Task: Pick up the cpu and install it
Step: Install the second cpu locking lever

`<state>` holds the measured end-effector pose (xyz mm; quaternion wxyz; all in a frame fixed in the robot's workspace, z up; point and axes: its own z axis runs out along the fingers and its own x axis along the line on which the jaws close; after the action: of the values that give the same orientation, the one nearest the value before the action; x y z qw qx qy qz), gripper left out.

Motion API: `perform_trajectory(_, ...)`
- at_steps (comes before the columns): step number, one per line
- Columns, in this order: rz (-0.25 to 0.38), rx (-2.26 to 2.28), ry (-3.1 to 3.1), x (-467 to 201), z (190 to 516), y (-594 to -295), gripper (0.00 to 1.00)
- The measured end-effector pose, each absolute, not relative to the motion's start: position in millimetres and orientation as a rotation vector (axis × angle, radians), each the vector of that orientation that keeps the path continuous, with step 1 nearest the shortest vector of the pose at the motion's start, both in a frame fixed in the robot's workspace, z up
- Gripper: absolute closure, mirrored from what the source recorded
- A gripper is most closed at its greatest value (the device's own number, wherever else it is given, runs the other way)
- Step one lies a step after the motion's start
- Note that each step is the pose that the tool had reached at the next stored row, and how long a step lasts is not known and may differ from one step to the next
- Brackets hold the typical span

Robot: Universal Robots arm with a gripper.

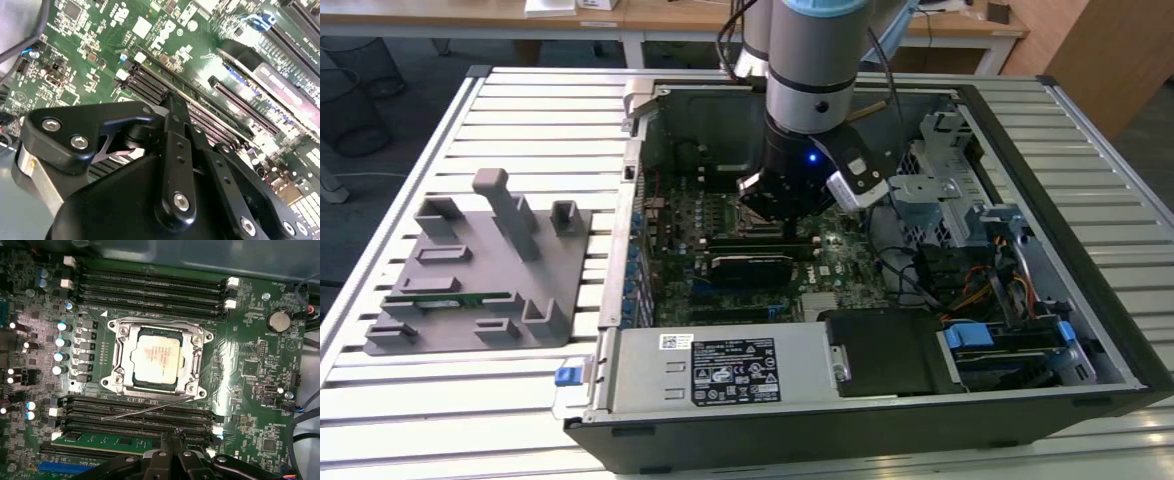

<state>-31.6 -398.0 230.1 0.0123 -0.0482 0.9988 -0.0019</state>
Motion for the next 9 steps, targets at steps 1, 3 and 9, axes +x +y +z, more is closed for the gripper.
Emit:
perform_trajectory(1,-0.005,-0.150,3.113,-31.6,230.6,-398.0,0.89)
perform_trajectory(3,0.010,-0.150,3.113,-31.6,236.1,-398.0,0.89)
perform_trajectory(9,0.010,-0.150,3.113,-31.6,237.5,-398.0,0.89)
